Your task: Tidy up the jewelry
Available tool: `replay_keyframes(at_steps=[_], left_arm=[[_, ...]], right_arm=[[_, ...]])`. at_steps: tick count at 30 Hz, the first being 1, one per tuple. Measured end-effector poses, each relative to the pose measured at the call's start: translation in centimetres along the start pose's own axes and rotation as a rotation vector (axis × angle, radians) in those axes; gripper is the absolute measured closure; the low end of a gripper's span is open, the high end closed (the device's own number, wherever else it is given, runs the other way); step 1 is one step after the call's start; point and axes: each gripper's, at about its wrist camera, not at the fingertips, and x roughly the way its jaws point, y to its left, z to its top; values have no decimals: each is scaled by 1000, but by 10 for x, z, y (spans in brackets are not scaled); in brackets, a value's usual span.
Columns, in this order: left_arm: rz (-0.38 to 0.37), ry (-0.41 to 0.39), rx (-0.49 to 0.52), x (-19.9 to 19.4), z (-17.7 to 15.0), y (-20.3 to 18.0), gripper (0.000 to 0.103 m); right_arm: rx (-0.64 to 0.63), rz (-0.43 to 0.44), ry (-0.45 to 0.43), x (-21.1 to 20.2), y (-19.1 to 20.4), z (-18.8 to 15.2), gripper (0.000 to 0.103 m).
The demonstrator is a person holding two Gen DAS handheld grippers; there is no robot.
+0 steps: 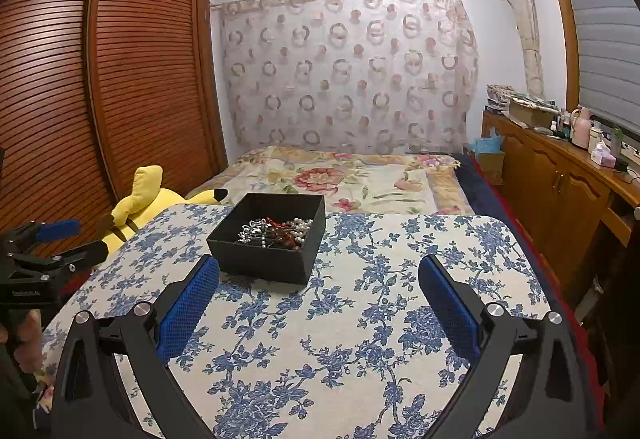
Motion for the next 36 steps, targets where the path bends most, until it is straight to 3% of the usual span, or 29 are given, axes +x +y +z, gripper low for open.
replay_keyframes(at_steps=[36], left_arm=[[8,-21,-5,-11,4,-4,8]], right_arm=[[8,-10,0,1,1,-3,3]])
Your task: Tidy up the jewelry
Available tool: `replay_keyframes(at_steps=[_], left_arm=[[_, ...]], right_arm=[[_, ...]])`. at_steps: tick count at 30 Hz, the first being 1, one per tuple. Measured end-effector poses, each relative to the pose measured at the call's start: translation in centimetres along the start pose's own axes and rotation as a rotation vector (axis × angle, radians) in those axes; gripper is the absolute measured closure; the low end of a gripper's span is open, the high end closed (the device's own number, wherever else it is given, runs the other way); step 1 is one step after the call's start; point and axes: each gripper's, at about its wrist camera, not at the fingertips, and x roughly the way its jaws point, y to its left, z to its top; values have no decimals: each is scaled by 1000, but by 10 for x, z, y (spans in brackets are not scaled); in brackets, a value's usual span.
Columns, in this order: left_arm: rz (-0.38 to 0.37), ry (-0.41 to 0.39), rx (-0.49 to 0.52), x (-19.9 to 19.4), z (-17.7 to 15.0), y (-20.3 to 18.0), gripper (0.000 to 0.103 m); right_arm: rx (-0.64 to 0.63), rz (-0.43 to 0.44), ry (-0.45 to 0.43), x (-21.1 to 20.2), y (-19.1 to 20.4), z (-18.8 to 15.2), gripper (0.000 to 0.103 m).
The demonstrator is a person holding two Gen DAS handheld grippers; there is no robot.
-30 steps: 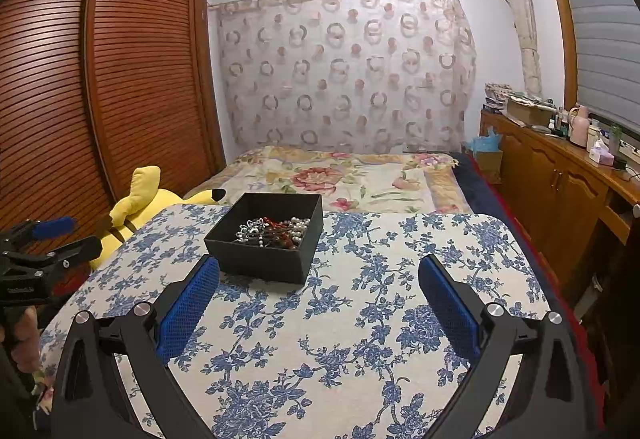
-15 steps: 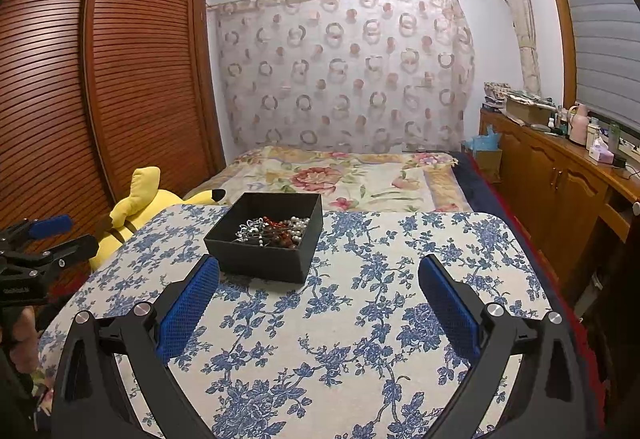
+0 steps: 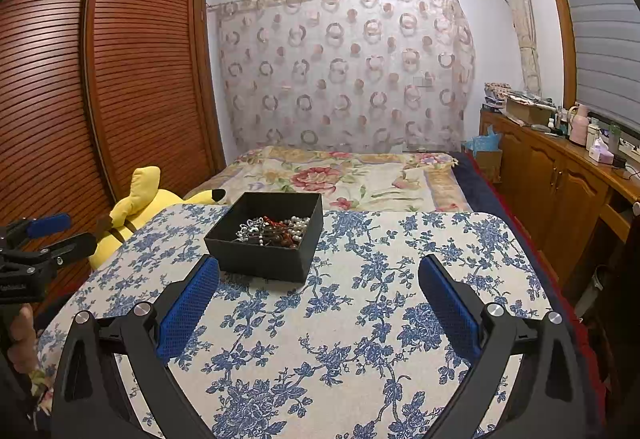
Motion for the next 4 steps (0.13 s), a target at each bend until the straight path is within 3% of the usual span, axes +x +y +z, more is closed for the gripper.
replay_keyframes(at_steps=[4], left_arm=[[0,0,0,0,0,0,8]], right_arm=[[0,0,0,0,0,0,3]])
